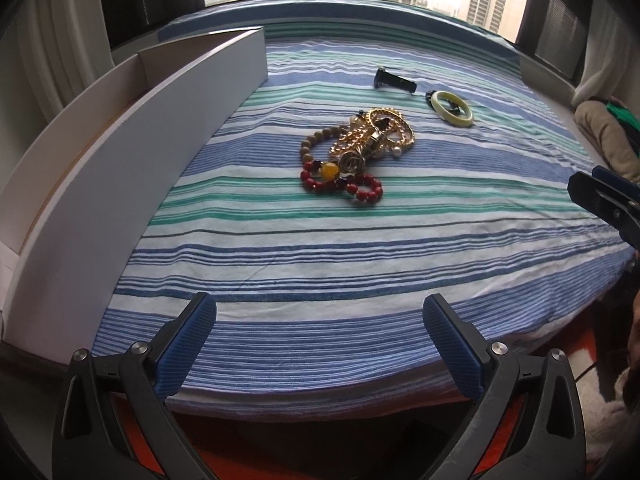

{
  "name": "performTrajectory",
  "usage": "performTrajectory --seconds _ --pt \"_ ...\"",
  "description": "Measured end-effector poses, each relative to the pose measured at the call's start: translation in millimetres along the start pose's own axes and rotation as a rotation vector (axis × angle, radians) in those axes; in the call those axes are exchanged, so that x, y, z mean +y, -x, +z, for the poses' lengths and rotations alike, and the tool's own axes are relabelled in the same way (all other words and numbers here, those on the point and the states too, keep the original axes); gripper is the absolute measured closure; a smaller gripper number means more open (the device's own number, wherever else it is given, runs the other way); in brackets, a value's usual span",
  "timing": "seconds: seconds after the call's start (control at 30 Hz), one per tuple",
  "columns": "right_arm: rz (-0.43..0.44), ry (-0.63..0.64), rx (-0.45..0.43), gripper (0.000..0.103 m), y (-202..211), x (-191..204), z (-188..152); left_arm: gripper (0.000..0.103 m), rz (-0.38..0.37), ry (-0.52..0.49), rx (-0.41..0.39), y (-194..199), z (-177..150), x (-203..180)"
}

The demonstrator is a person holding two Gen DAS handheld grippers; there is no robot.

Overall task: Organize jewelry
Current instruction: 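Grasp the silver keychain in the pile with the left gripper and lift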

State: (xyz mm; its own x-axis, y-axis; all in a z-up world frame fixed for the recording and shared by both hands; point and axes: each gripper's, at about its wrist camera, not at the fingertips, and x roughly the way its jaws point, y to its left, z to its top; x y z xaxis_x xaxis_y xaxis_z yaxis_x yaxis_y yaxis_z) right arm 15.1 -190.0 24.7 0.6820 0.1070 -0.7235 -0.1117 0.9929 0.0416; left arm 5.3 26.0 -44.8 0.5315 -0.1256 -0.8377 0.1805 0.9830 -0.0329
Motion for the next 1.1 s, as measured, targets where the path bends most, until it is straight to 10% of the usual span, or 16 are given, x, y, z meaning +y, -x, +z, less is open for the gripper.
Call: performTrajectory --seconds 0.33,0.67,0.87,1.1 --pt "0.019 -0.007 0.056 0.003 -17 1 -6 0.001 -0.044 0.005 0.054 -16 6 3" --pt "0.027 -0.053 0.076 0.003 -20 -9 -12 0.002 -0.222 -0.018 -0.002 -53 95 -5" --pt "0.027 -0.077 0.085 0.003 -21 -17 -17 0.030 -0.148 -0.097 0.036 -104 122 -34" --pt "0.024 -0.100 0.101 0.003 -26 -25 -21 0.089 -0.124 -0.088 0.039 -118 127 -36"
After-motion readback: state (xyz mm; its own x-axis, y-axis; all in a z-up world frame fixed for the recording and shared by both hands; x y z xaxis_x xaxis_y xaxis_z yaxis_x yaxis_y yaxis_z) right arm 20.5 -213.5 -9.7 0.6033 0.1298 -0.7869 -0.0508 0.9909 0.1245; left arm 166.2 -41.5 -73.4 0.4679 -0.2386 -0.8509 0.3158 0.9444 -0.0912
